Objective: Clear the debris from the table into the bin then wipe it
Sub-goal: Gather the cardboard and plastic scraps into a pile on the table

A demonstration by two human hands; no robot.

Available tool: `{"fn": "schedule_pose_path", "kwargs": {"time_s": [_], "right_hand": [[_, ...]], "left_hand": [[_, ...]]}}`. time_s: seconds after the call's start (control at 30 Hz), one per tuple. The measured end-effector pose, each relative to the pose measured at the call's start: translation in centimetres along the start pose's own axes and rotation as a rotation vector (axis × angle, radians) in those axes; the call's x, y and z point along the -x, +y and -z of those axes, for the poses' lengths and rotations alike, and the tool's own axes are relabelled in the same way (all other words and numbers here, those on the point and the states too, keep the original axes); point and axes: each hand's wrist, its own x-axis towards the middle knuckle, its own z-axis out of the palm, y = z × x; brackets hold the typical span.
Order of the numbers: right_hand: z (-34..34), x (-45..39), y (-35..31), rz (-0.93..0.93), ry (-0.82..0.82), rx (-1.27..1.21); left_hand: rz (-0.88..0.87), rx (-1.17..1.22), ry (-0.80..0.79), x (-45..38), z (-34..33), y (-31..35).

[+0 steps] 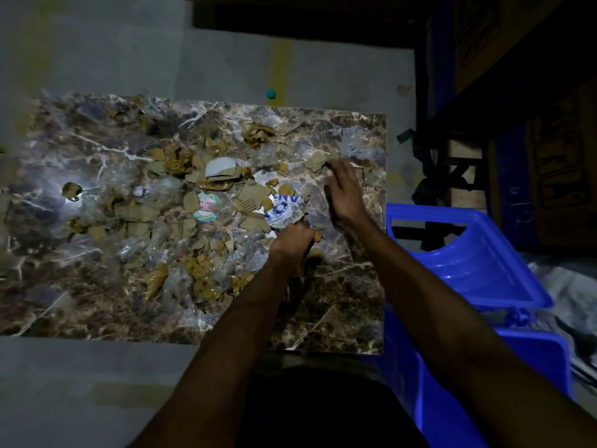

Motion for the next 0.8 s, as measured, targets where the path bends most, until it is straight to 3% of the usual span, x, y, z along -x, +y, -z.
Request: {"fn": "schedule_pose_path", "kwargs": {"time_s": [0.1, 0.27, 0.4, 0.5, 0.6, 0.7, 0.8], "right_hand": [[-2.2, -0.7, 0.3, 0.009, -0.164, 0.226], [-4.0, 1.1, -1.3, 0.069, -0.349, 0.096], [-2.4, 2.0, -2.6, -0.040, -0.204, -0.342], [-1.3, 0.9, -2.4, -0.114, -0.062, -0.422], [-2.3, -1.3, -1.6, -0.160, -0.076, -0.212], [-4.4, -1.4, -0.3, 0.024, -0.175, 0.188], [-6.4, 1.2, -0.1, 0.158, -0.349, 0.363]], "left_hand": [[0.026, 0.054, 0.011, 0.1, 0.0, 0.1], [0.022, 0.216, 0.090, 0.3, -0.6, -1.1], [0.038, 0.417, 0.173, 1.8, -0.4, -1.7], [0.087, 0.587, 0.320, 3.5, -0.2, -1.3], [0.163, 0.714, 0.461, 3.2, 1.6, -1.7], [0.251, 0.740, 0.619, 0.7, 4.5, -2.9], [0.238, 0.738, 0.643, -2.4, 6.8, -4.2]]}}
